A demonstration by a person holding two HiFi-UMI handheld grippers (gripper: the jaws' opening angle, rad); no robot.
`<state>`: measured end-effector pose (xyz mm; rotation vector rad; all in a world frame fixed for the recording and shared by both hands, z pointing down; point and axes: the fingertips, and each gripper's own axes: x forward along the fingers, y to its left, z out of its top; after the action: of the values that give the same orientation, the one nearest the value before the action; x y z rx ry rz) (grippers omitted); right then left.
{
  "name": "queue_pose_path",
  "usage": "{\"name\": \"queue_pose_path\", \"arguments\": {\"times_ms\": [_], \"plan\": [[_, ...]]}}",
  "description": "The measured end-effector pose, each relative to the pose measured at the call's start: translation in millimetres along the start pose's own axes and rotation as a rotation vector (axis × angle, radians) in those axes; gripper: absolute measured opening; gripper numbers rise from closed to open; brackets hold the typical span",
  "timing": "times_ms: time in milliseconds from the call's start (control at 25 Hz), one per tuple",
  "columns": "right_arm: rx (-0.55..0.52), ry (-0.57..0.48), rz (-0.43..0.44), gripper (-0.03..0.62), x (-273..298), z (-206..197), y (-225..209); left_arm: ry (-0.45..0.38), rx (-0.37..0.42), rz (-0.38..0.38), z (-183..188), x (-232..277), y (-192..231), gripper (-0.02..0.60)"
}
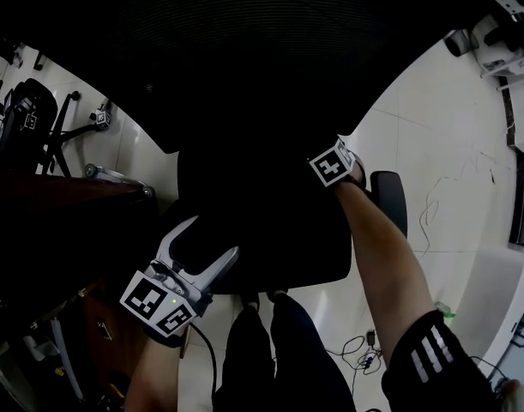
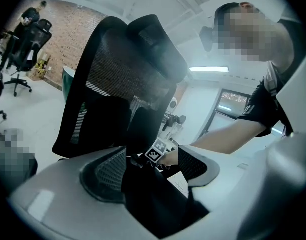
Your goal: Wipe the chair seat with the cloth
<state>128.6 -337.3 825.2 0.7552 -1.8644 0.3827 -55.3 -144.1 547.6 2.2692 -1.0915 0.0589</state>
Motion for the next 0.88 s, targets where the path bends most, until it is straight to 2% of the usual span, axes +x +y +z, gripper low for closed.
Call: {"name": "queue_pose_path", "arguments": {"times_ms": [120,280,400,880], "plan": [[0.024,-0.032,-0.019,0.049,-7,0,-7,0.002,0.007,-0.010,1,3,-7,0.350],[0.079,-0.006,-0.008,0.049,-6,-15,-3,0.008,0.009,-0.006,-3,2,-11,0.350],[0.054,-0.051,-0.011,0.049,-10,-12,5,0.019,0.005,-0.006,-10,0,-12,0.350],[0.053,-0.032,0.058,0.049,-48,-86,76,0.049,-0.006,-0.007,-23,-22,-37,0.350]]}}
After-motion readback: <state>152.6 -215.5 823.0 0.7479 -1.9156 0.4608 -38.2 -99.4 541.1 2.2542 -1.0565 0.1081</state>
